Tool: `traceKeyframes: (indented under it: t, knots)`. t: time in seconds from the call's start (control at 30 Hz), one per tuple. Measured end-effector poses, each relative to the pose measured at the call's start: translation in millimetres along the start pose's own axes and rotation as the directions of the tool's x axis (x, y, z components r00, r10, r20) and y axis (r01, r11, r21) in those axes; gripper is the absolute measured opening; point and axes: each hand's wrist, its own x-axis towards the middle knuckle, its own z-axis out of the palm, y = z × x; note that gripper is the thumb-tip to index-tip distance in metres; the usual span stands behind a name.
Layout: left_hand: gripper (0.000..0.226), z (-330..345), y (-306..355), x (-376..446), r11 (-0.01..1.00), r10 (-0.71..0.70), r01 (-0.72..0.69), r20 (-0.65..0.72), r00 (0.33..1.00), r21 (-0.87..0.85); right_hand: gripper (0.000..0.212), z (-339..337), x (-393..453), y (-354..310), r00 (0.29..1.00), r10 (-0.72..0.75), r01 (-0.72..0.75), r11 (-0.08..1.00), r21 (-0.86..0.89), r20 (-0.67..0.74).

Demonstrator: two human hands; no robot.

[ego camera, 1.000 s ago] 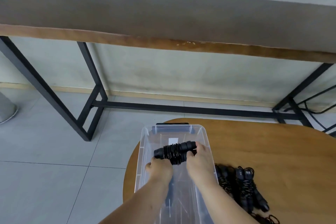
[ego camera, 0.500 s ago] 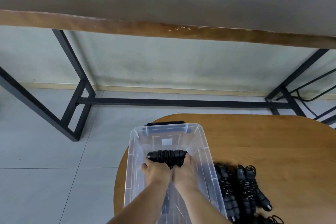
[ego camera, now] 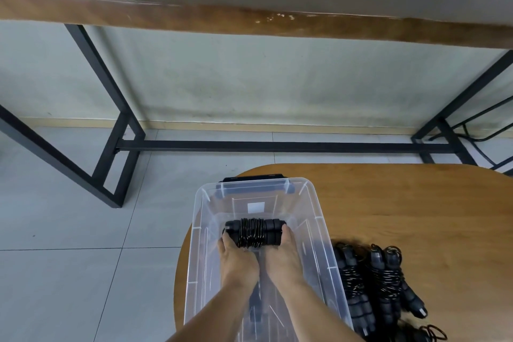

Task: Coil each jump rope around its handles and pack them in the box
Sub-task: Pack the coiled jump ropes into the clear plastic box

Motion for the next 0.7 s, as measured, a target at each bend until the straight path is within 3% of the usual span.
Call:
traceKeyframes:
  t: [0.37, 0.53, 0.7]
  knots:
    - [0.067, -11, 15, -17, 0.993, 0.005, -0.012, 0.058, 0.998, 0.118, 0.073, -1, -8, -15, 0.999, -0.025, 0.028, 0.995, -0.093, 0.032]
    - [0.051, -15, 20, -32, 0.996, 0.081, -0.080, -0.019, 0.997, 0.025, 0.060, -16, -44, -32, 0.997, -0.041, 0.036, 0.996, 0.081, 0.060]
    - [0.023, -19, 38, -67, 0.962, 0.275, -0.275, 0.009, 0.962, 0.003, 0.035, -59, -95, -44, 0.978, -0.209, 0.208, 0.973, 0.099, -0.003]
